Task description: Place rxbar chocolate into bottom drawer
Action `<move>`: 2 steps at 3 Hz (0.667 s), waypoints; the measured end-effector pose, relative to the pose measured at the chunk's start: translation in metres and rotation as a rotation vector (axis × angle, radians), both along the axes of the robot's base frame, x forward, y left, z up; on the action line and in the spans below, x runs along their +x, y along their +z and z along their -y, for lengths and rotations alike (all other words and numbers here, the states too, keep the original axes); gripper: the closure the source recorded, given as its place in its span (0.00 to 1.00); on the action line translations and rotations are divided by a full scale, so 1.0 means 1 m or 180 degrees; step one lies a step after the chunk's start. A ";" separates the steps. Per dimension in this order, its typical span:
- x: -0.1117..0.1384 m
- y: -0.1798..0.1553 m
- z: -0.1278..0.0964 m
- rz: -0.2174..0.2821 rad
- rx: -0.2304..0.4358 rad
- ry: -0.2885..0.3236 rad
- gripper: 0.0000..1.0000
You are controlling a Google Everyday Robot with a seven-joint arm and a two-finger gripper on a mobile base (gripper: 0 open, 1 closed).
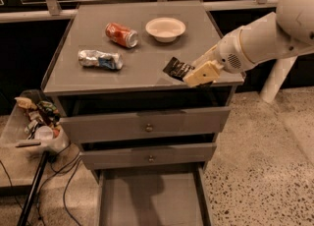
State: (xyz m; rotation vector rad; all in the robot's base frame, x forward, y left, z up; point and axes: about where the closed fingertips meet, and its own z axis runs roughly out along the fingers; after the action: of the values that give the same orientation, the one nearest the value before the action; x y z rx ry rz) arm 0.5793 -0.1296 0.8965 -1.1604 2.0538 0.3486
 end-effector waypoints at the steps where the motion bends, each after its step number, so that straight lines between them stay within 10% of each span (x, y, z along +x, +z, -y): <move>1: -0.038 -0.004 0.010 -0.0014 -0.0008 -0.0027 1.00; 2: -0.070 -0.021 0.009 -0.0105 0.0041 -0.0026 1.00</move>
Offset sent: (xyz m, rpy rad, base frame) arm -0.1105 -0.0118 -0.0449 0.0365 0.0760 -0.0165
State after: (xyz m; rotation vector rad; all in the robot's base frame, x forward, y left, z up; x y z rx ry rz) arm 0.5090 -0.1384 0.8757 -1.1451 2.0812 0.3788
